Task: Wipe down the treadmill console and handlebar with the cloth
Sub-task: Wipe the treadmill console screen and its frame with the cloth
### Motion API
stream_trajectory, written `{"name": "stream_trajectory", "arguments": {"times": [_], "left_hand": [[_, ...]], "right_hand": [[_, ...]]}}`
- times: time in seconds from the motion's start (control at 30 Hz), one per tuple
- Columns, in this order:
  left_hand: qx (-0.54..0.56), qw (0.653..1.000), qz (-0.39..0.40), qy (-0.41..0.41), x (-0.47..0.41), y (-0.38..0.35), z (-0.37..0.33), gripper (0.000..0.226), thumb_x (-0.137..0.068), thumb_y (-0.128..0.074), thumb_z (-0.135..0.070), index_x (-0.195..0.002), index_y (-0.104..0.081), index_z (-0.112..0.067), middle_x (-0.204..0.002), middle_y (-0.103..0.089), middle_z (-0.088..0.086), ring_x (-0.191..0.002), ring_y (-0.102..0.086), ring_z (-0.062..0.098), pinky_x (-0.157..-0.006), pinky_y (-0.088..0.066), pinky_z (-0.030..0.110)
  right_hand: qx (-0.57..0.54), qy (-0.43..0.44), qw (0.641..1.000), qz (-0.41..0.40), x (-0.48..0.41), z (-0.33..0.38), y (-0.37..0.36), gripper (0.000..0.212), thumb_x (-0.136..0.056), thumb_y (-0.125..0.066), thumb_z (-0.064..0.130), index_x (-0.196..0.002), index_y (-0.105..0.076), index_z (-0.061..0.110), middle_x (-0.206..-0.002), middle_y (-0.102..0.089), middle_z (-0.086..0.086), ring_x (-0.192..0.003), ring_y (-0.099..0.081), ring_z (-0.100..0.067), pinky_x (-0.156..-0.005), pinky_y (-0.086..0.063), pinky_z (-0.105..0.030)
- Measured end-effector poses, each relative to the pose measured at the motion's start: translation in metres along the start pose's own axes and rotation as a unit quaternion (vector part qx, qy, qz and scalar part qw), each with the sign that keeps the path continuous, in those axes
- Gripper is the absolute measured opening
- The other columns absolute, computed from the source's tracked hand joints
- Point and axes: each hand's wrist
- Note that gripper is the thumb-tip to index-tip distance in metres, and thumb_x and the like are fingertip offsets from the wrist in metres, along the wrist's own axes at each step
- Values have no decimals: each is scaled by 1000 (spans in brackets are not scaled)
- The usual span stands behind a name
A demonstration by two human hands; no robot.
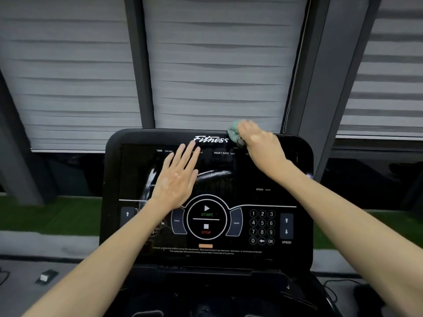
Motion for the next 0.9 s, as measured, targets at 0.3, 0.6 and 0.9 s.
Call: {"name": "stream_trajectory", "arguments": {"times": [0.3, 0.6, 0.9], "left_hand": [[27, 1000, -6, -14, 1, -3, 4, 58, -102, -17, -35, -155, -13, -12, -163, -8, 7, -150, -10, 26, -118, -22, 43], [26, 999, -10, -22, 0, -5, 6, 57, -102, -18, -34, -155, -15, -12, -163, -8, 7, -150, -11, 26, -118, -22, 43], [19, 999, -11, -39, 1, -1, 12, 57, -102, -25, -33, -154, -21, -11, -162, -13, 9, -148, -16, 28, -117, -20, 44]], "right_hand": [[-45, 64, 997, 19, 112, 61, -25, 54, -71, -36, -4, -121, -57, -3, -119, -64, -20, -106, -66, -30, -49, -55, -28], [-122, 194, 960, 163, 212, 100, -20, 49, -74, -37, 6, -113, -66, 9, -113, -70, -6, -104, -68, -18, -53, -55, -21], [-25, 3, 995, 91, 23, 39, -10, 51, -79, -28, 4, -120, -58, 4, -120, -62, -15, -101, -66, -34, -54, -58, -41]]}}
Point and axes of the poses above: each hand's wrist, its own x-axis away from the middle knuckle, its own y-axis out of the back of the hand, z = x × y
